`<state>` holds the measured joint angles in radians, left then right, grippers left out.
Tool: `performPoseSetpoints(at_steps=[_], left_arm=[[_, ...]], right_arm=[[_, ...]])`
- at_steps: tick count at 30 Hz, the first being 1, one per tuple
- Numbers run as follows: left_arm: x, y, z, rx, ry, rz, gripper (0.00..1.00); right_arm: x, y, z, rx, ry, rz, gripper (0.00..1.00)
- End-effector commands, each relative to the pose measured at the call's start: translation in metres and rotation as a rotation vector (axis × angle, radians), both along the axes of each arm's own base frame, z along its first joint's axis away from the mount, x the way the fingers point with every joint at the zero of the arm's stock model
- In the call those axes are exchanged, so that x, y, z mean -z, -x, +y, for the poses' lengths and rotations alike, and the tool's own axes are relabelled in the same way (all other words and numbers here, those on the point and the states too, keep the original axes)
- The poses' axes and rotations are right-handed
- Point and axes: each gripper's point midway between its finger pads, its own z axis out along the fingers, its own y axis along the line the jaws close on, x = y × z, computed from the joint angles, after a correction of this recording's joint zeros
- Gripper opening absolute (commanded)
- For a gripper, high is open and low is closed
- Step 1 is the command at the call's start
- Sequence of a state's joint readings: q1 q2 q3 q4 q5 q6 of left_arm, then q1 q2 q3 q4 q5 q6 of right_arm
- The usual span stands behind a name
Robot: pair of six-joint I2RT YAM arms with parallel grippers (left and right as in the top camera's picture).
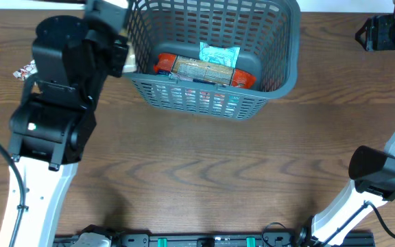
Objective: Pack container
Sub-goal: 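Lift the PanTree pouch with the left gripper over the basket, then lower the pouch into the basket and open the left gripper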
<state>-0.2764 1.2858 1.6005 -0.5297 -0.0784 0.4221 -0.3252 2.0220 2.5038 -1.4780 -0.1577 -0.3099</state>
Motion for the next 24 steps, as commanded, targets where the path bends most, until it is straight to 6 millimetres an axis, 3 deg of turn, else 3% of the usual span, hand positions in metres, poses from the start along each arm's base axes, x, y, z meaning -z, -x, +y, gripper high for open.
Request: performPoseSetpoints(at_steps=[1,4,7,11,16,20,24], left_arm=[[-0.018,-0.003,-0.035,0.199,-0.041,-0.082,0.06],[-0.016,-0.018,-0.051,0.266,-0.038,-0.107,0.06],[0.0,-0.037,-0.07,0.343,-0.048,-0.097,0.06],[0.037,-0.058,-0.095,0.458,-0.057,-0.036,0.05],[0.086,-0.07,-0.122,0.609,-0.054,0.059,0.06],[0.122,-0.078,-0.126,0.619,-0.049,0.156,0.06],[0.15,-0.071,-0.123,0.625,-0.063,0.265,0.06]], right_arm=[[0.004,-0.002,0.002,-0.018,-0.003,0.011,0.67],[0.005,-0.001,0.003,-0.018,-0.005,0.016,0.67],[0.005,-0.001,0.003,-0.018,-0.005,0.016,0.67],[0.005,-0.001,0.003,-0.018,-0.005,0.016,0.67],[0.005,-0.001,0.003,-0.018,-0.005,0.016,0.67],[0.005,-0.001,0.003,-0.021,-0.003,0.016,0.67],[0.005,-0.001,0.002,-0.024,0.001,0.014,0.67]])
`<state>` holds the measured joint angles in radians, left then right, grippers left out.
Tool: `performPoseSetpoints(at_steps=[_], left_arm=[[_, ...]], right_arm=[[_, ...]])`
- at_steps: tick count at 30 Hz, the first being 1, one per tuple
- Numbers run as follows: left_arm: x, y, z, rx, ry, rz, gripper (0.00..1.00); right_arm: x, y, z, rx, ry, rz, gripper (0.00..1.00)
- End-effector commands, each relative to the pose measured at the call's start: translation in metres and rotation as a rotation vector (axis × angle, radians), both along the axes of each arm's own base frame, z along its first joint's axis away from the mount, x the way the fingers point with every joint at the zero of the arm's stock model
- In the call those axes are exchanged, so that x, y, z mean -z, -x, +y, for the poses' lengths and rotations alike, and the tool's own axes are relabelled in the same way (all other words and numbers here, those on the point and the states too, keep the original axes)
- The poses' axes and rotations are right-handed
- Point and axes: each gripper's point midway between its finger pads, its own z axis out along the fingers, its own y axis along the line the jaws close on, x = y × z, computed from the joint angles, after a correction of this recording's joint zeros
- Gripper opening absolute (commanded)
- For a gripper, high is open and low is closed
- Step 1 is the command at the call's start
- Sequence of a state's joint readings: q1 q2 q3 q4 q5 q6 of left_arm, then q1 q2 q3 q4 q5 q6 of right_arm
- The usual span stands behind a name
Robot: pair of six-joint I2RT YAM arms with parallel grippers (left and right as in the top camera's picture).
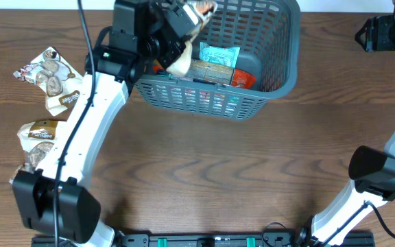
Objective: Pack container
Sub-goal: 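Lower the pouch into the basket and open the left gripper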
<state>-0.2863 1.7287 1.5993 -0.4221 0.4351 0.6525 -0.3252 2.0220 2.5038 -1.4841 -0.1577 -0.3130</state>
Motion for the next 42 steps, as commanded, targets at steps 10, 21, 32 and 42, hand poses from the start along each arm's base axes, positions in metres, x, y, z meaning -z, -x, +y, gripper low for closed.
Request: performPoseSetpoints(at_steps=[10,21,32,42], left_arm=[[0.015,0.025,0.005,0.056,-0.08,0.089,0.33],[-0.002,0.018,0.016,-0.003,-0.108,0.016,0.41],[-0.071,-0.001,0.057,-0.295,-0.085,-0.181,0.54],[-0.11,0.029,0.14,-0.555,-0.093,-0.199,0.57]], right_arm=[[0.004,-0.003,0.002,-0.021,0.001,0.006,0.67],[0.004,-0.002,0.002,-0.022,-0.001,0.009,0.67],[0.004,-0.002,0.003,-0.022,-0.001,0.011,0.66],[0.004,-0.002,0.003,-0.022,-0.002,0.011,0.67]])
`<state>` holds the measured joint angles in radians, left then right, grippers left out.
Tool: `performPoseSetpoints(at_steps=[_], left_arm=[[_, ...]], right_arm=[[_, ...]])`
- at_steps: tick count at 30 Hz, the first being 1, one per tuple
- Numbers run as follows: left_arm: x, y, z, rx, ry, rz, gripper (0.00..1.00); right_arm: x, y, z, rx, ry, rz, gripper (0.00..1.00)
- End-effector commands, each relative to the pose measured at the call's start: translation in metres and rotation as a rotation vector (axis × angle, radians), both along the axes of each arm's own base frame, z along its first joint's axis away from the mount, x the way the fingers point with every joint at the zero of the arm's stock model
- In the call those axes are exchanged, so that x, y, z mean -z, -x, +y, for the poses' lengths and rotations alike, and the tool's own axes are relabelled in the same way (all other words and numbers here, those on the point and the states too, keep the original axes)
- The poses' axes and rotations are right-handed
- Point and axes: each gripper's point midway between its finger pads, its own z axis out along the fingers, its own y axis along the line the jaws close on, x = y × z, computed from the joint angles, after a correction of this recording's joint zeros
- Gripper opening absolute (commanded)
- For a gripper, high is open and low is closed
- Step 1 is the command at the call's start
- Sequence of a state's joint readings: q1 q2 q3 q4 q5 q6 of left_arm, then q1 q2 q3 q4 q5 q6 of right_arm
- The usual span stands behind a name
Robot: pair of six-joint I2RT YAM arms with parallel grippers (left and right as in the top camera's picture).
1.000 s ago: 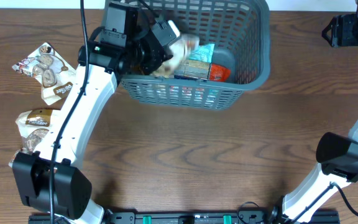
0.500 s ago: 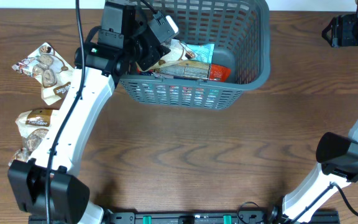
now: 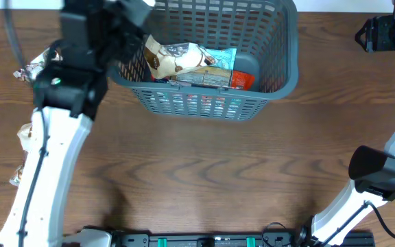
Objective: Pack container
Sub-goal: 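Lower the pouch into the basket and open the left gripper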
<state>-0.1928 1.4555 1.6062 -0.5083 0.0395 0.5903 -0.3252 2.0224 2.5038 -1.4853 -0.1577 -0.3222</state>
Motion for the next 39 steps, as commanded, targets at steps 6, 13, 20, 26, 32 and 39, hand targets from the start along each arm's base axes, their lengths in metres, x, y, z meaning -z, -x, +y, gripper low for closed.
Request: performPoseSetpoints(at_steps=[6,13,20,26,32,39], left_arm=[[0.014,0.011,0.016,-0.069,0.009,0.089,0.57],[0.028,0.016,0.01,-0.034,0.015,0.149,0.57],[0.052,0.034,0.013,-0.013,-0.046,0.262,0.57],[0.062,0.044,0.015,-0.013,-0.057,0.32,0.57],[0.072,0.054,0.016,-0.013,-0.067,0.376,0.57],[0.081,0.063,0.018,-0.013,-0.077,0.429,0.57]], right_arm=[[0.003,-0.003,0.008,-0.034,-0.035,-0.002,0.67],[0.003,-0.004,0.009,-0.035,-0.034,-0.004,0.67],[0.002,-0.004,0.009,-0.035,-0.034,-0.006,0.67],[0.002,-0.005,0.008,-0.035,-0.033,-0.008,0.67],[0.002,-0.005,0.008,-0.035,-0.033,-0.008,0.67],[0.001,-0.006,0.008,-0.035,-0.031,-0.013,0.67]])
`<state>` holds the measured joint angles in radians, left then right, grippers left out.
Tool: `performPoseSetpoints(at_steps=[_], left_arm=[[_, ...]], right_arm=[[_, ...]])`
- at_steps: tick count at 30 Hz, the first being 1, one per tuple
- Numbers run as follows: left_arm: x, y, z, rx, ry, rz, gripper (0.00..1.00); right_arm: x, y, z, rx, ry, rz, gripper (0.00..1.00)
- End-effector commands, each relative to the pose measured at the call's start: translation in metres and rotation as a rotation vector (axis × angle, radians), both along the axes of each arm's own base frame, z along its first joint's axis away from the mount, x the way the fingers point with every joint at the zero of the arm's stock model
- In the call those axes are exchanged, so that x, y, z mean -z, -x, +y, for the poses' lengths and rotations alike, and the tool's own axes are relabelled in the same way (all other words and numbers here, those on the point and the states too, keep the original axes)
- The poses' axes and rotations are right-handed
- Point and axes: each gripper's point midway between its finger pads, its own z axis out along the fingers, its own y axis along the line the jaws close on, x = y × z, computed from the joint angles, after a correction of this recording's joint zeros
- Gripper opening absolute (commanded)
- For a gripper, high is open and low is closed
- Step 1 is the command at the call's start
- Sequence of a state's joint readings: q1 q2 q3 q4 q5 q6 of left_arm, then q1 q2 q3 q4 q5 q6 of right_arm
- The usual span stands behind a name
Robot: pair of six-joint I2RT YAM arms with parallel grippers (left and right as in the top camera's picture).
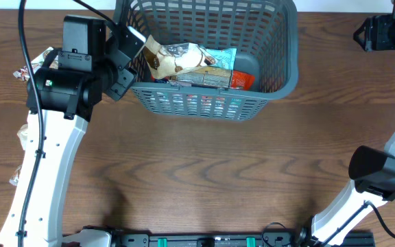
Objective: Pack container
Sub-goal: 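Lower the pouch into the basket and open the left gripper, then move the left gripper back to the remaining PanTree pouches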
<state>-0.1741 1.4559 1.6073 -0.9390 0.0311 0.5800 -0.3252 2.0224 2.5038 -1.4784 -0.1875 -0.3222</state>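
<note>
The grey basket [280,48] stands at the top centre of the overhead view. A white and brown snack packet [177,58] lies in its left half on top of a teal packet [223,57] and an orange-red one [242,80]. My left gripper [130,62] is just outside the basket's left wall, open, nothing between its fingers. The right arm's black end [386,31] sits at the top right corner, far from the basket; its fingers cannot be made out.
Loose snack packets lie at the table's left edge, half hidden under my left arm: one [34,65] near the top, another [23,134] lower down, a third [16,180] below that. The right arm's white link [362,189] rises at the lower right.
My left gripper has drawn back from over the basket's left rim to just outside its left wall. The white and brown packet stays lying in the basket.
First my left arm stood left of the basket, which held the teal and orange packets. Then the left gripper was over the basket's left rim with a white and brown packet. Later that packet lay in the basket, and now the gripper is outside it.
</note>
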Motion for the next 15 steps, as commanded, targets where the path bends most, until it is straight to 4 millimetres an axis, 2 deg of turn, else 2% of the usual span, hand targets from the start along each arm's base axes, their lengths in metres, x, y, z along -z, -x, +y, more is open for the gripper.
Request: performPoseSetpoints(at_steps=[1,15], left_arm=[[-0.001,0.003,-0.002,0.018,0.002,0.011,0.57],[0.013,0.022,0.001,0.017,-0.015,0.11,0.57]], right_arm=[[0.003,-0.003,0.004,-0.019,-0.009,0.001,0.67],[0.003,-0.003,0.004,-0.019,-0.009,0.001,0.67]])
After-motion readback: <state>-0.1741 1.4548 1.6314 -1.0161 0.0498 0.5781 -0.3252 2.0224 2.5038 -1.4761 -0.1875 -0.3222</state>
